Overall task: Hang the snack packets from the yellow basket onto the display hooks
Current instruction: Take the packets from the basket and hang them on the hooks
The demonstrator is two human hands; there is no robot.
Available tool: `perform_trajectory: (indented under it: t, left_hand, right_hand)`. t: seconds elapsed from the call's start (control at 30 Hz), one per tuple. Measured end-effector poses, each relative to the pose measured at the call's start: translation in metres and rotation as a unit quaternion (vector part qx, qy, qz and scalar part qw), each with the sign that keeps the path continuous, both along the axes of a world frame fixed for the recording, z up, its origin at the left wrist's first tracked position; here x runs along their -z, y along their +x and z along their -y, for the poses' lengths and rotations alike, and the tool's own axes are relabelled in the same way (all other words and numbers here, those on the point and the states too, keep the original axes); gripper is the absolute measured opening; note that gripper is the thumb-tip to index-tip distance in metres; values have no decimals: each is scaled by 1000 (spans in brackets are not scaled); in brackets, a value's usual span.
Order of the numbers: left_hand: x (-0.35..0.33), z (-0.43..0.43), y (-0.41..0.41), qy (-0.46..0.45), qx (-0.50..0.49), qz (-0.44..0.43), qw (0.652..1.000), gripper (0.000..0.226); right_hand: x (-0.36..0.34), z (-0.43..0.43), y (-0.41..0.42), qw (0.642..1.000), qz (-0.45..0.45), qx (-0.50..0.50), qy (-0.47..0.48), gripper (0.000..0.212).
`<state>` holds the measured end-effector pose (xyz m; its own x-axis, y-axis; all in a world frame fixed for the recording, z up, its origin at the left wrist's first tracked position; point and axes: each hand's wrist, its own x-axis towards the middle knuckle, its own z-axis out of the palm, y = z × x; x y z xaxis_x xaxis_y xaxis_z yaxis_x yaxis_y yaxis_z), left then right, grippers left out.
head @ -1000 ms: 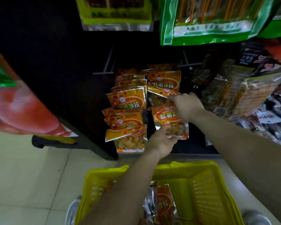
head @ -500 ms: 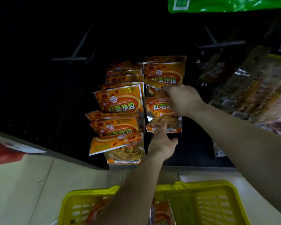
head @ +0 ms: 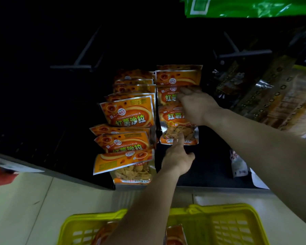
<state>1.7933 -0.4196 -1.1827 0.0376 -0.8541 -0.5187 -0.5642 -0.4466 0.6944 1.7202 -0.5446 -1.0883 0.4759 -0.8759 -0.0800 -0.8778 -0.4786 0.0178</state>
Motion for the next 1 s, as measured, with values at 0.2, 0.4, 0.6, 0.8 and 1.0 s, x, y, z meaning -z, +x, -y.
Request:
perform_trajectory:
  t: [0.2, 0.4, 0.6, 0.8, 1.0]
  left_hand:
    - [4, 12, -3, -22, 11, 33, 999, 82]
    - [14, 10, 0, -42, 11, 119, 992, 81]
    - [16, 7, 4, -21, 22, 119, 992, 84]
    - [-1, 3, 8, -10, 19, 92, 995, 81]
    - [-21, -13, 4, -18, 9, 73, 997, 73]
  right_hand:
    - [1, 15, -3, 999, 43, 7, 0, 44]
    - [4, 15, 6, 993, 102, 49, 27, 46]
    - [7, 7, 2, 994, 59, 12, -86, 58]
    - [-2, -6, -14, 991, 57, 54, -111, 64]
    - [-13, -42, -25, 986, 107, 81, -99, 64]
